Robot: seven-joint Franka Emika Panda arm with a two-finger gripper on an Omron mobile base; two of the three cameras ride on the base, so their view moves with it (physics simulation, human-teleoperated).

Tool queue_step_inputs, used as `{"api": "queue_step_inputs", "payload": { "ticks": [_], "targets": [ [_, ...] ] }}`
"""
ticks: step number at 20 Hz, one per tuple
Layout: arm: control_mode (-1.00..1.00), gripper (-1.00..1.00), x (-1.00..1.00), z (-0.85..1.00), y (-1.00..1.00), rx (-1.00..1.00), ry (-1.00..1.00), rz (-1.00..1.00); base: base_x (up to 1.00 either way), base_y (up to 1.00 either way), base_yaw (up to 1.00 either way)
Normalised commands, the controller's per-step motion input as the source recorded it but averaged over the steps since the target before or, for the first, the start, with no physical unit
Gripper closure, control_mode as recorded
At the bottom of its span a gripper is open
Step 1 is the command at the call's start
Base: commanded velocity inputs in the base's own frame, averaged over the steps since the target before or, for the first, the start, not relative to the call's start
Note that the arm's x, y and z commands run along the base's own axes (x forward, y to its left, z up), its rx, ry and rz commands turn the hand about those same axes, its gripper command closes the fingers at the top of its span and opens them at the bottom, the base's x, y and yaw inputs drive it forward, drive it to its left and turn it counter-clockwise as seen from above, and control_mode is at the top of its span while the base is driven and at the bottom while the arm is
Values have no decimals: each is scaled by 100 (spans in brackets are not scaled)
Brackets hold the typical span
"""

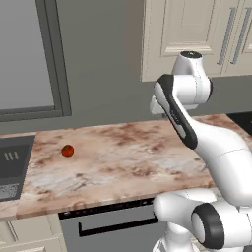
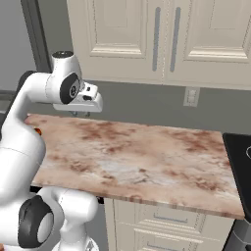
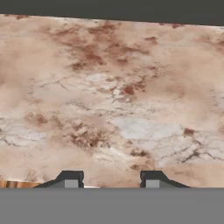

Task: Place the tomato in the correct fridge rack based on whether it is a fruit or vegetable. Finally, close the fridge door.

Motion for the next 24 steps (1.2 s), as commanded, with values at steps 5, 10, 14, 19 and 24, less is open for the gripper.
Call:
{"api": "queue_step_inputs", "payload": {
  "ticks": [5, 10, 14, 19, 24],
  "targets": [
    [-100, -100, -17, -3, 60, 7, -3, 4, 0, 0, 0],
    [-100, -100, -2, -38, 100, 9, -13, 6, 0, 0, 0],
    [-100, -100, 2, -71, 100, 4, -16, 9, 0, 0, 0],
    [-100, -100, 25, -45, 100, 0, -2, 8, 0, 0, 0],
    [-100, -100, 72, -4, 100, -5, 20, 14, 0, 0, 0]
  ]
}}
